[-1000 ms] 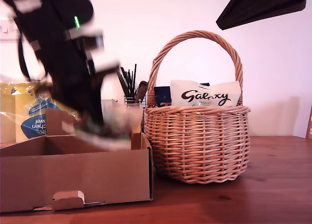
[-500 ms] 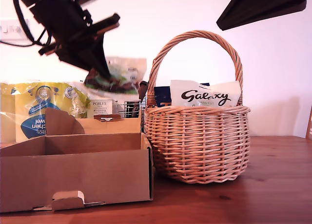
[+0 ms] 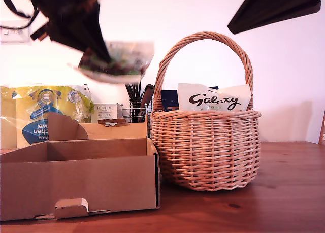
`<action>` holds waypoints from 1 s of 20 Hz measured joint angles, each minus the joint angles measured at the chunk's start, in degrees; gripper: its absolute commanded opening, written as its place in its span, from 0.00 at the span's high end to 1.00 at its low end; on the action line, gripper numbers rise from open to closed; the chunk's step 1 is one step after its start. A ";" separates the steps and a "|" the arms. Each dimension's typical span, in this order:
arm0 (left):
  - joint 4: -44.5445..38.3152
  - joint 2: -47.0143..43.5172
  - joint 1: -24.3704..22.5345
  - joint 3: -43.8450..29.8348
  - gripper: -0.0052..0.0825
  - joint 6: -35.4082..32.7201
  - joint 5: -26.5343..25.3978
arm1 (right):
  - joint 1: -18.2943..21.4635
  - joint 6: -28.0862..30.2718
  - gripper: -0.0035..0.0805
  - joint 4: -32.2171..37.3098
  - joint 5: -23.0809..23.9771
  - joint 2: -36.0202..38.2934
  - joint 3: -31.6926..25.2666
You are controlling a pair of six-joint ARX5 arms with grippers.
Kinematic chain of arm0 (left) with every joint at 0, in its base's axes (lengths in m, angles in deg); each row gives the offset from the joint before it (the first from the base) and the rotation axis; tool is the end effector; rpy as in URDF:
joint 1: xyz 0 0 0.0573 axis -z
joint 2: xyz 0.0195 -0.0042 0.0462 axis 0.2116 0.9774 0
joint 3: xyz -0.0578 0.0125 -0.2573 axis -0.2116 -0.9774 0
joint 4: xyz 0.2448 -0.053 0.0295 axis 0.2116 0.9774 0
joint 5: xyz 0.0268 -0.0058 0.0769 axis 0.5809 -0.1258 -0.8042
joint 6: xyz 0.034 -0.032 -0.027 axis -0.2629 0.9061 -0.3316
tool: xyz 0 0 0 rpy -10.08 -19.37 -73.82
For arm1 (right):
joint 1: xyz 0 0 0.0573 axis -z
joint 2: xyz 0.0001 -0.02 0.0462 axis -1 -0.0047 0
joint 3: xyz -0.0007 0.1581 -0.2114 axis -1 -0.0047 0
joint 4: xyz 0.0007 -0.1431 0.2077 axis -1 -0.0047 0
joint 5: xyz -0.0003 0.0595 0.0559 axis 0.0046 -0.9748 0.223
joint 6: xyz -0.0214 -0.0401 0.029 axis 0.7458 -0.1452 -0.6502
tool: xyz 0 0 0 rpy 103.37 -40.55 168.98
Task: Move the bags of Easter eggs from the cardboard box on the left into the woven basket on the right side.
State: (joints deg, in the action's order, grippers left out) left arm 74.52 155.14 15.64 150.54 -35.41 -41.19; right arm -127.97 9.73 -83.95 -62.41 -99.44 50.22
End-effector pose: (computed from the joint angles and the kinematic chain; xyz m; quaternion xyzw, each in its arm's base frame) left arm 0.2511 -0.1412 0.3063 -0.0059 0.3792 -0.3195 0.8684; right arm 0.1298 0.1115 0.2732 -0.1551 0.2038 0.4537 0.8535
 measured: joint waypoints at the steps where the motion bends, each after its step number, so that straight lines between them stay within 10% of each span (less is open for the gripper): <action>1: 0.79 -0.33 0.39 0.00 0.97 0.00 1.97 | 0.02 0.00 0.97 0.00 0.31 0.00 0.00; 10: -5.09 0.04 11.06 0.00 0.97 2.05 7.54 | 5.01 -0.02 0.97 -4.20 4.02 4.26 0.00; 20: -29.66 18.82 16.90 0.31 0.97 2.27 -6.36 | 10.51 0.15 0.97 -9.49 5.86 11.85 0.00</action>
State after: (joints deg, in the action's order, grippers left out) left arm 44.86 173.96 32.54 150.84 -33.14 -47.55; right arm -117.46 9.89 -93.43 -56.55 -87.60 50.22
